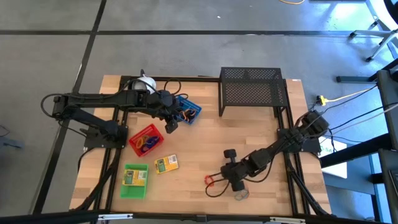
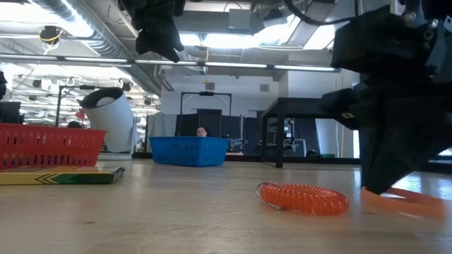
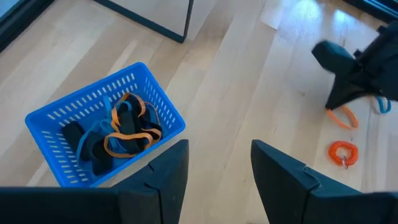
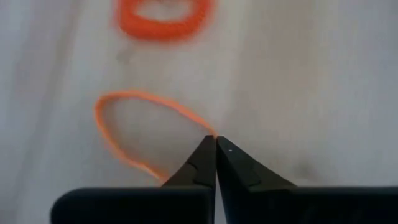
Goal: Pick & Place Office Desk Supplies
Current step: Put the orange rubber band into the blue bin
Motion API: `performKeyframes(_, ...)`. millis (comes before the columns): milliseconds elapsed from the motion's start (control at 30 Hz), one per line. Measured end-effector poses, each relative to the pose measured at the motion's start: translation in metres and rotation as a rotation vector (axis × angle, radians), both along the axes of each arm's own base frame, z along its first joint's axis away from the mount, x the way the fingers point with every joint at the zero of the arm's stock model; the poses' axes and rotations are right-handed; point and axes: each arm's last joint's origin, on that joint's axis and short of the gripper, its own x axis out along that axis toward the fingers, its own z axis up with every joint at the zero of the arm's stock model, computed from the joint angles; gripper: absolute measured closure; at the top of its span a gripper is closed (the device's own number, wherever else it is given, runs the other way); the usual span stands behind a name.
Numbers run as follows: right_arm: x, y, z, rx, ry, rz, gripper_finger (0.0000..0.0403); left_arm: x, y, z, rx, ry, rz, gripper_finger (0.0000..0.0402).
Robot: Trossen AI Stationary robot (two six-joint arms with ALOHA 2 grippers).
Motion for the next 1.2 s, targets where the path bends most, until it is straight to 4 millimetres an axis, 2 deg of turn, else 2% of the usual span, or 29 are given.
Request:
performKeyframes(100,0.005,-0.012,0.016,-0.028,-0.083,-0.069,0.0399,0.0,-0.001,0.0,0.006,0.002,-0.033,0.0233)
performKeyframes(267,0.014,-0.041,0.052,-0.093,-0.275,-0.262,0.0398,0.001,-0.01,0.0,0.029,0.001,-0.214,0.0233)
performKeyframes(400,0.025,-0.069,0.09,-0.101,-0.448,-0.428,0.0398,0.004,-0.02,0.001,0.1,-0.016,-0.332,0.023)
performKeyframes(500,0.034,-0.086,0.118,-0.079,-0.549,-0.506,0.0398,0.009,-0.025,0.007,0.136,-0.094,-0.367,0.0218)
performKeyframes(700,0.053,-0.105,0.157,-0.207,-0.629,-0.458,0.0398,0.025,-0.027,0.022,0.183,-0.309,-0.363,0.0184)
performKeyframes(933,0.063,-0.119,0.198,-0.37,-0.682,-0.358,0.0398,0.037,-0.026,0.022,0.143,-0.383,-0.293,0.0163)
performKeyframes(1067,0.065,-0.121,0.21,-0.42,-0.693,-0.288,0.0398,0.043,-0.023,0.018,0.162,-0.375,-0.194,0.0162)
performKeyframes(1200,0.066,-0.121,0.213,-0.455,-0.689,-0.246,0.0398,0.046,-0.022,0.016,0.162,-0.371,-0.14,0.0162)
